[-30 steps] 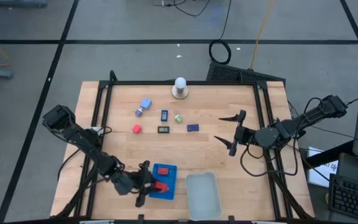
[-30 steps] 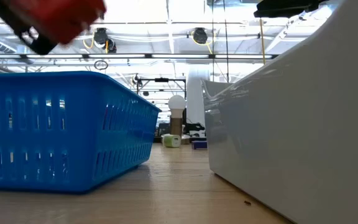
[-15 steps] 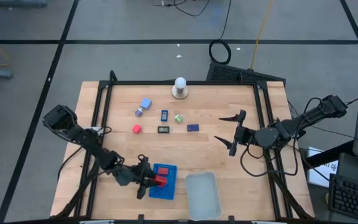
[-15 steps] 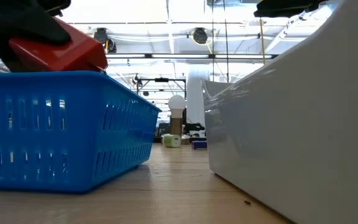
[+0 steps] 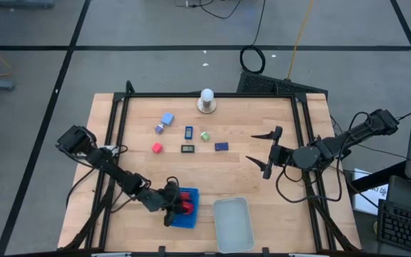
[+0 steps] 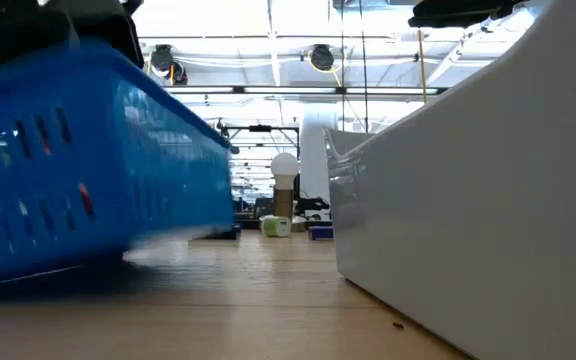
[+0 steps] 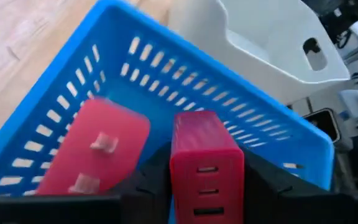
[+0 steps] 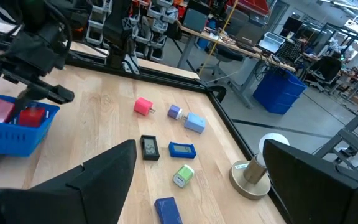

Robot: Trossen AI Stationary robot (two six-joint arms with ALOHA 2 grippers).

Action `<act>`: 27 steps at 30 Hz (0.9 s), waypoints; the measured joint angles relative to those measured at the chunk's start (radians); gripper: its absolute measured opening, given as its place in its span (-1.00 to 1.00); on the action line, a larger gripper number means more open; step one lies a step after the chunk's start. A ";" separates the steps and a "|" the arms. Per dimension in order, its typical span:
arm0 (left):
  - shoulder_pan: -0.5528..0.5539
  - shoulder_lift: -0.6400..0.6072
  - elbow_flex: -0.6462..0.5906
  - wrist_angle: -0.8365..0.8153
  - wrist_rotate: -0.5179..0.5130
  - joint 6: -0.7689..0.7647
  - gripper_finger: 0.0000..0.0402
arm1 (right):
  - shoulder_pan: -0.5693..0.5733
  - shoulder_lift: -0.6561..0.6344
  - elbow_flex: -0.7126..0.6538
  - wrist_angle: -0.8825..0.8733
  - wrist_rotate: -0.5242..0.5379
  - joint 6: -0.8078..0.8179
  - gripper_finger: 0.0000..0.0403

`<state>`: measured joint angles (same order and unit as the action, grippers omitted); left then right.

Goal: Pick & Place Office items
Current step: Put the red charger adapter into the blue bin, then put the green charger adapter into the blue bin

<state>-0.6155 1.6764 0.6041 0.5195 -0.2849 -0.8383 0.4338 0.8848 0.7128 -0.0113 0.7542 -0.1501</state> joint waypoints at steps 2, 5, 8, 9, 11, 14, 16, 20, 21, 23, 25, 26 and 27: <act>0.000 0.000 0.001 0.008 -0.001 -0.006 -0.14 | 0.000 0.000 0.000 0.000 0.000 0.000 0.70; 0.000 0.000 0.002 0.020 -0.001 0.007 0.05 | 0.000 0.000 0.000 0.000 0.000 0.000 0.70; 0.000 0.000 0.002 0.033 0.000 0.005 0.18 | 0.000 0.000 0.000 0.000 0.000 0.000 0.71; 0.000 0.000 0.002 0.035 -0.001 0.004 0.21 | 0.000 0.000 0.000 0.000 0.000 0.000 0.71; 0.000 0.000 0.002 0.036 -0.001 0.002 0.26 | 0.000 0.000 0.000 0.000 0.000 0.000 0.71; 0.002 0.000 0.001 0.058 0.000 0.010 0.32 | 0.000 0.000 0.000 -0.001 0.000 0.000 0.70; 0.007 0.000 0.001 0.090 0.003 0.026 0.34 | 0.000 0.000 0.000 0.000 0.000 0.000 0.70; 0.021 -0.017 0.001 0.133 0.050 0.032 0.33 | 0.000 0.000 0.000 0.000 0.000 0.000 0.71; 0.023 -0.025 0.001 0.135 0.063 0.032 0.32 | 0.000 0.000 0.000 0.000 0.000 0.000 0.71; 0.028 -0.041 0.001 0.138 0.084 0.032 0.29 | 0.000 0.000 0.000 0.000 0.000 0.000 0.71; 0.028 -0.059 0.001 0.136 0.091 0.057 0.27 | 0.000 0.000 0.000 0.000 0.000 0.000 0.70; 0.028 -0.070 0.001 0.136 0.092 0.084 0.26 | 0.000 0.000 0.000 -0.001 0.000 0.000 0.70; 0.028 -0.082 0.001 0.136 0.093 0.112 0.25 | 0.000 0.000 0.000 0.000 0.000 0.000 0.70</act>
<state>-0.5873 1.5944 0.6048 0.6556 -0.1919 -0.7260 0.4339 0.8848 0.7128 -0.0116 0.7543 -0.1501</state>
